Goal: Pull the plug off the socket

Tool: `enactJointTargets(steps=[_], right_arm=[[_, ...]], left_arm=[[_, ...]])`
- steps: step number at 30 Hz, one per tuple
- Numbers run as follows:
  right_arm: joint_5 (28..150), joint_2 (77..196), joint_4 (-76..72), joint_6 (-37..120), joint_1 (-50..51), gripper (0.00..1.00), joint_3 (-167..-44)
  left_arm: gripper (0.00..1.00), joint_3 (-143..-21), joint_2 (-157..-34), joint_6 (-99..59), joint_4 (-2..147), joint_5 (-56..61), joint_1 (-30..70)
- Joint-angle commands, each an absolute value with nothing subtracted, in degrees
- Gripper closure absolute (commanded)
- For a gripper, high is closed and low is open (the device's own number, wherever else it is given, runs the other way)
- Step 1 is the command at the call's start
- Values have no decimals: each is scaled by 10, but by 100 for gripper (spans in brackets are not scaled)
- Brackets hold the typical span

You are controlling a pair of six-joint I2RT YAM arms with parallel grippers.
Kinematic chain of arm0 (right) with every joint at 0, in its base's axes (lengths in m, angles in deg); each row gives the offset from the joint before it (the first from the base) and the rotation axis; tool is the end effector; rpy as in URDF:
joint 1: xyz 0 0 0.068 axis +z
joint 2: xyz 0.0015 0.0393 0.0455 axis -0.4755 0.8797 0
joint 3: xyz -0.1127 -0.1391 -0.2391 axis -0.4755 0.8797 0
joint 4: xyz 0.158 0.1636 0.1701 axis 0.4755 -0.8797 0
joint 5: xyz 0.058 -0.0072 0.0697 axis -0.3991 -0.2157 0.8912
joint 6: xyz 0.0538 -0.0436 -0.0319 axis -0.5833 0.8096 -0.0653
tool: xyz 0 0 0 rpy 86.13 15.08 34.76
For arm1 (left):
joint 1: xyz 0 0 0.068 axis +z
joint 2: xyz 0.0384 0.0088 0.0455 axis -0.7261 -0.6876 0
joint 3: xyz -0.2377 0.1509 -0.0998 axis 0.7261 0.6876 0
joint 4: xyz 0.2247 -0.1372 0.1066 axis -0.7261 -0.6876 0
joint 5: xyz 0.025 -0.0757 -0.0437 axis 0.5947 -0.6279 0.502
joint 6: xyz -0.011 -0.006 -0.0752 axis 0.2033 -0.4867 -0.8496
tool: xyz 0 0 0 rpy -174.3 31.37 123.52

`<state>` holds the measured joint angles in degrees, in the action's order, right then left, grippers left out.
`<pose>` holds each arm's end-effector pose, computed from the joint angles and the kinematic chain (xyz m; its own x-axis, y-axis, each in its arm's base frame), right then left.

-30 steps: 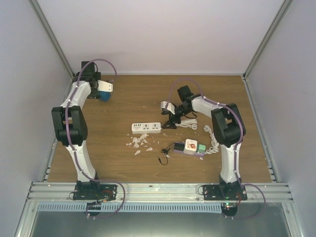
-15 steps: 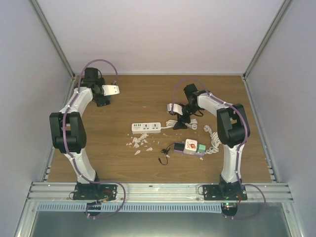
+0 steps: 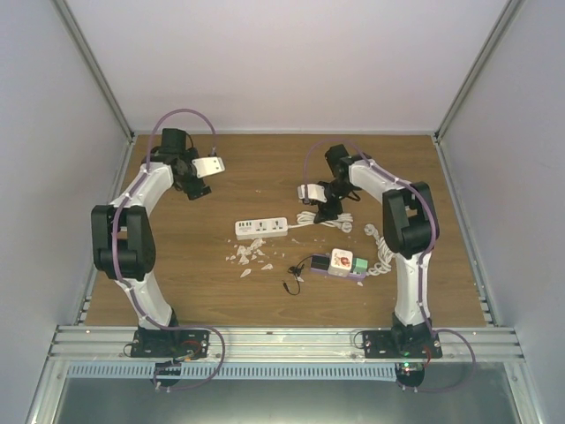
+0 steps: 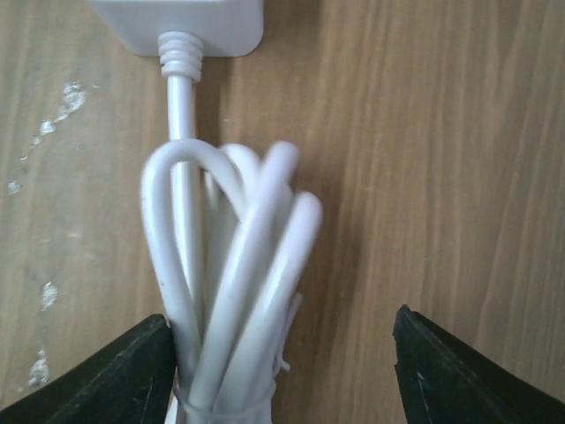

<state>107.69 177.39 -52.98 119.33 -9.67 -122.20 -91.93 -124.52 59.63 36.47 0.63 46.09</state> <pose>0.4246 0.1737 0.1484 0.0313 -0.8879 -0.4589 -0.9995 -0.0324 -0.0055 0.4408 -0.0150 0.2339 -0.2082 0.9160 -0.3430 0.8094 0.3583 0.4654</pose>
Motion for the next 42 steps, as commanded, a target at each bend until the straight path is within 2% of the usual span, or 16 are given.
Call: enactJointTargets(steps=[1,4,7,19,24,42], right_arm=[[1061,1820,-561,1211,-97,38,-1278],[1051,1842,-572,1223,-97,49,-1307],[1040,1858,-573,1236,-98,55,-1327],[992,1937,-586,1295,-140,64,-1436],[975,1965,-600,1315,-173,66,-1481],[958,1958,-613,1371,-297,65,-1468]], left_arm=[[1,-908,-1228,559,391,-21,430],[1,-910,-1235,555,397,-18,414],[1,-918,-1241,548,397,-19,402],[1,-959,-1279,523,378,-30,377],[1,-973,-1296,520,376,-28,365],[1,-1068,-1362,548,333,-24,335]])
